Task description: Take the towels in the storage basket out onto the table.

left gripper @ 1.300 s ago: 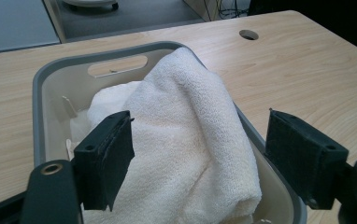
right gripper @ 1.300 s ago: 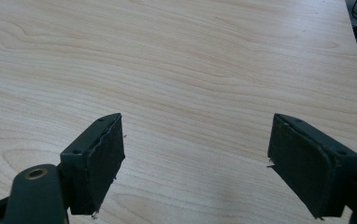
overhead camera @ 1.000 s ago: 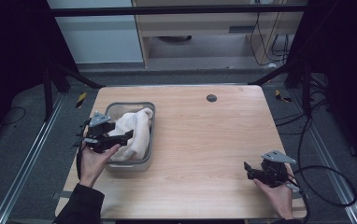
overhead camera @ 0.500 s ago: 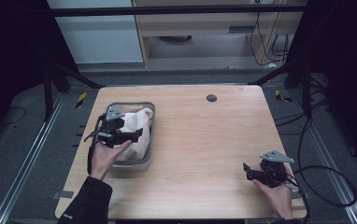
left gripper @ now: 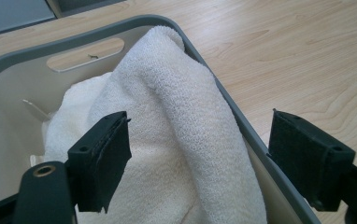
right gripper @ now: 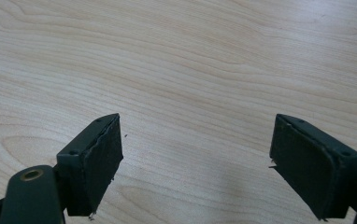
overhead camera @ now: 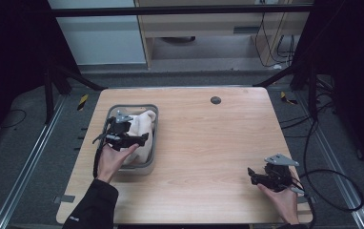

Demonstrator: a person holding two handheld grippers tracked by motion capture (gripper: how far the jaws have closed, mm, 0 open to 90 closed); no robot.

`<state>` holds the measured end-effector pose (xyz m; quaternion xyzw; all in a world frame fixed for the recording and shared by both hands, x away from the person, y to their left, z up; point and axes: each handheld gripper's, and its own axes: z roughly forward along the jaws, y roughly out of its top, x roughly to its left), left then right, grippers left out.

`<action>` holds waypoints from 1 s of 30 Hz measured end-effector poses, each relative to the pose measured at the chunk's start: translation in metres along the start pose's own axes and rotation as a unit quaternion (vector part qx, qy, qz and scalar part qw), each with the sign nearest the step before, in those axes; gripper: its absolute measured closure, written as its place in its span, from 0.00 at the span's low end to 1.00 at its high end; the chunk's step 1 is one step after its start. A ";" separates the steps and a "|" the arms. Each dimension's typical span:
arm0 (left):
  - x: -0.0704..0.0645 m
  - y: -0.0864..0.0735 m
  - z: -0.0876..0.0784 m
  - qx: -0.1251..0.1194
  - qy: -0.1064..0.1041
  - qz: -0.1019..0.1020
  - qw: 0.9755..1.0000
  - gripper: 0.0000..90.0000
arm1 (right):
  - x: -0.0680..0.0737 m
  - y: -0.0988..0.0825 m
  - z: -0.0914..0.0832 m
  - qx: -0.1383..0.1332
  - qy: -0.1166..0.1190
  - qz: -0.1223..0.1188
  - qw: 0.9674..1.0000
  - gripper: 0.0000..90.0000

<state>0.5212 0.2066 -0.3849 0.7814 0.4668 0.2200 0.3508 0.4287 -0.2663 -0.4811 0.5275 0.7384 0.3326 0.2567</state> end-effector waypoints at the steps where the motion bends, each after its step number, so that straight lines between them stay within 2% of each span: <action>1: 0.000 -0.001 0.002 0.003 0.000 -0.001 1.000 0.23 | 0.000 0.000 0.001 -0.001 -0.001 -0.004 1.000 0.19; 14: -0.002 -0.008 0.017 0.024 0.008 -0.010 1.000 0.28 | 0.000 -0.001 0.003 0.012 0.001 -0.006 1.000 0.18; 25: -0.003 -0.017 0.029 0.039 0.010 -0.014 0.999 0.38 | -0.001 -0.002 0.005 0.025 0.000 -0.010 1.000 0.17; 28: -0.003 -0.019 0.032 0.052 0.012 -0.010 0.999 0.41 | -0.001 -0.002 0.006 0.026 -0.001 -0.011 1.000 0.17; 30: -0.004 -0.020 0.034 0.058 0.012 -0.014 0.998 0.44 | -0.001 -0.002 0.006 0.026 -0.001 -0.010 1.000 0.17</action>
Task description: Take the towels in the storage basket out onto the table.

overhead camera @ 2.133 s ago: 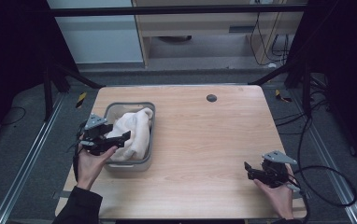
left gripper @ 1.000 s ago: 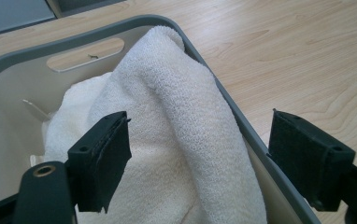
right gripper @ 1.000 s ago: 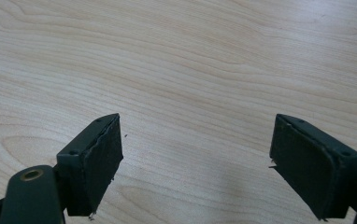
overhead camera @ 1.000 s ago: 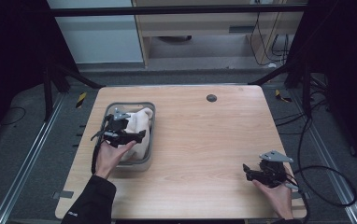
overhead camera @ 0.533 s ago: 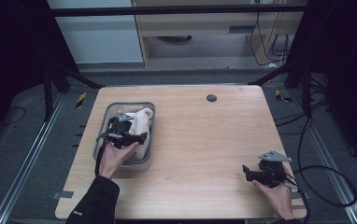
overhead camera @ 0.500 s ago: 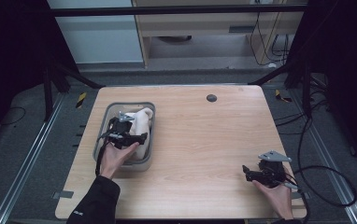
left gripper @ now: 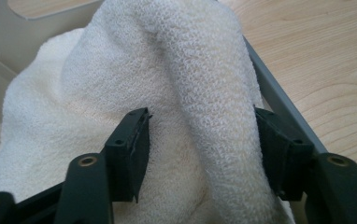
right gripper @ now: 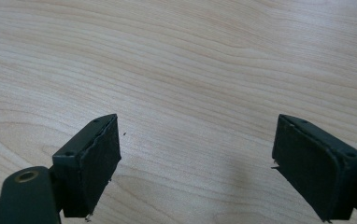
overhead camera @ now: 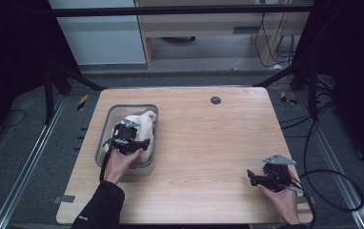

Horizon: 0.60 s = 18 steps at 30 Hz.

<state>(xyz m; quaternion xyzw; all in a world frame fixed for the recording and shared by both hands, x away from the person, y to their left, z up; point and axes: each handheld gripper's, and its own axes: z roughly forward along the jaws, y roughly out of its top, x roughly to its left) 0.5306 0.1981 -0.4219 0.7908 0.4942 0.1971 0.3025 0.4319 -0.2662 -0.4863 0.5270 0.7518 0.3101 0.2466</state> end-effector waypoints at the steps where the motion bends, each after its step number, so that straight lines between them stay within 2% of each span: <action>1: 0.000 0.000 0.001 0.004 0.001 -0.002 1.000 0.46 | 0.000 0.000 0.000 0.000 0.000 -0.001 1.000 0.17; 5: 0.000 -0.001 0.004 0.019 -0.003 -0.008 1.000 0.58 | 0.000 0.000 0.000 0.000 -0.001 -0.001 1.000 0.17; 10: -0.001 -0.001 0.004 0.025 -0.014 -0.010 1.000 0.77 | 0.000 0.000 0.000 0.001 -0.001 -0.001 1.000 0.17; 15: -0.002 0.000 0.001 0.023 -0.011 -0.007 1.000 0.83 | 0.000 0.000 0.000 0.002 -0.001 0.000 1.000 0.17; 18: -0.001 -0.001 -0.003 0.010 -0.014 -0.012 1.000 0.85 | 0.000 0.000 0.000 0.003 0.000 0.002 1.000 0.17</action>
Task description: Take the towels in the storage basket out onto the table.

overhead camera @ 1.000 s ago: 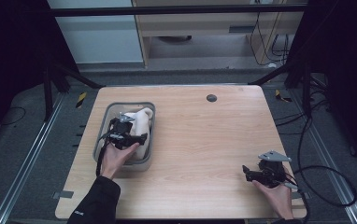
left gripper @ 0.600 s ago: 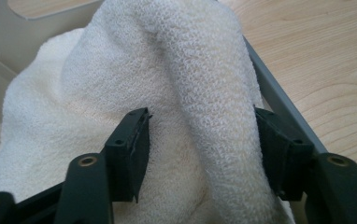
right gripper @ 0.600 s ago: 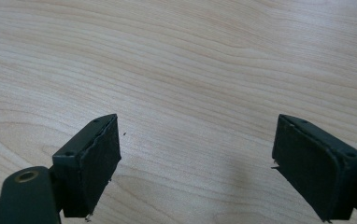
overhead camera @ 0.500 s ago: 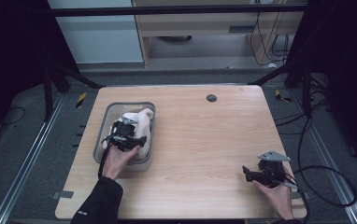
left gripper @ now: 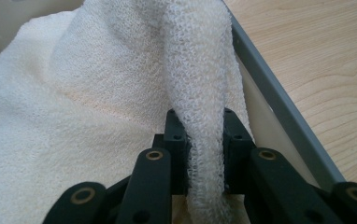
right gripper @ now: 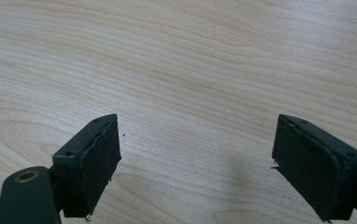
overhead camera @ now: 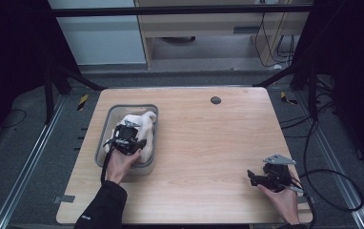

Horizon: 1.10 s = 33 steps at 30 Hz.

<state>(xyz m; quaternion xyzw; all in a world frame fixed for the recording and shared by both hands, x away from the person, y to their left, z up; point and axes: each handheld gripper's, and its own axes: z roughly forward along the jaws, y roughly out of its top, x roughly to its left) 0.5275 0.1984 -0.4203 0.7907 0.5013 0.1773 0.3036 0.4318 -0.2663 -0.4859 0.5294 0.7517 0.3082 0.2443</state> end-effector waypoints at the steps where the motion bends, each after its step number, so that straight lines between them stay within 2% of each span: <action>1: 0.001 0.000 -0.002 -0.006 0.000 -0.001 1.000 0.85 | 0.000 0.000 0.000 0.000 0.000 0.000 1.000 0.17; 10: 0.011 -0.001 -0.030 -0.048 -0.001 -0.009 0.999 0.87 | 0.000 0.000 0.000 0.002 0.000 0.000 1.000 0.17; 16: 0.022 0.002 -0.052 -0.077 0.002 -0.021 0.997 0.87 | 0.000 0.000 0.001 0.003 -0.001 -0.001 1.000 0.17; 22: 0.027 0.003 -0.068 -0.103 0.000 -0.030 0.994 0.88 | 0.000 0.000 0.001 0.004 -0.001 -0.001 1.000 0.17; 33: 0.029 0.011 -0.098 -0.140 -0.003 -0.027 0.990 0.88 | 0.000 0.000 0.001 0.005 -0.001 -0.001 1.000 0.17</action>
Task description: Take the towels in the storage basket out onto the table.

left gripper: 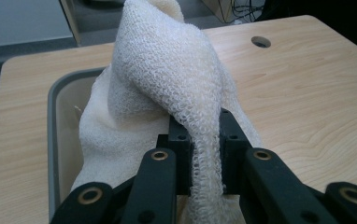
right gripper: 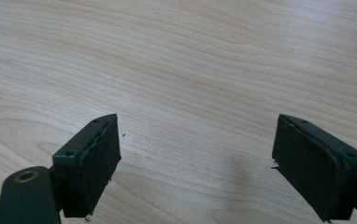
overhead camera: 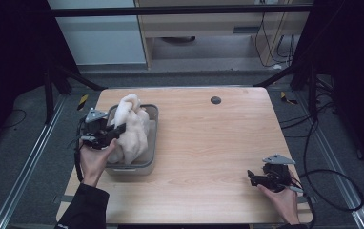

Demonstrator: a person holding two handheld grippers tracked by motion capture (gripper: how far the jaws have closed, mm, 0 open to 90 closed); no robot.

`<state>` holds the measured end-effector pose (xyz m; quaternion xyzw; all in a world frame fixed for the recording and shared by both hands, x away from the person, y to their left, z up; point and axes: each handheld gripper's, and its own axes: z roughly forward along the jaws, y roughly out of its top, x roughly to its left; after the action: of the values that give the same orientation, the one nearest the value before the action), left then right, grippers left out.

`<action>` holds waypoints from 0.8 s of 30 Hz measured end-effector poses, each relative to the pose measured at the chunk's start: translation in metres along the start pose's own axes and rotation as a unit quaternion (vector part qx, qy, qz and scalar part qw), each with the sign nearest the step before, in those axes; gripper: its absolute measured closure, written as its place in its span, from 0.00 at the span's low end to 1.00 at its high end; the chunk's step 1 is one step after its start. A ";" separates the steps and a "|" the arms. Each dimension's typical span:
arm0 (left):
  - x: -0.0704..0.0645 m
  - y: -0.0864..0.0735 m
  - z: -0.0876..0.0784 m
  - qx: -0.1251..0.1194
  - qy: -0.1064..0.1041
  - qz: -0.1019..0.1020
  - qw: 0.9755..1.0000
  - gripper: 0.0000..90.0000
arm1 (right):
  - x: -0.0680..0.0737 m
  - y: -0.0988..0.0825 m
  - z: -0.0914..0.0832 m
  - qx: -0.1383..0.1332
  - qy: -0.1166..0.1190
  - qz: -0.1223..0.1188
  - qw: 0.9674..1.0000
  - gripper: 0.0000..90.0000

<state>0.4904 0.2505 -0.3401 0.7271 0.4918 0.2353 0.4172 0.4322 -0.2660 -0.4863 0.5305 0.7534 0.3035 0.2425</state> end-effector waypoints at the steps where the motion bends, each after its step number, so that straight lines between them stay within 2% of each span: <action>1: 0.000 0.002 -0.002 -0.003 0.000 0.001 1.000 0.88 | 0.000 0.000 0.000 0.000 0.000 0.000 1.000 0.17; 9: -0.002 0.016 -0.016 -0.019 0.002 0.010 1.000 0.88 | 0.000 0.000 0.000 0.001 -0.001 -0.001 1.000 0.17; 24: -0.005 0.040 -0.037 -0.048 -0.007 0.009 0.999 0.88 | -0.001 0.000 0.000 0.001 -0.001 0.000 1.000 0.17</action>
<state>0.4812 0.2534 -0.2859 0.7122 0.4709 0.2568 0.4527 0.4325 -0.2668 -0.4867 0.5307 0.7536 0.3022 0.2432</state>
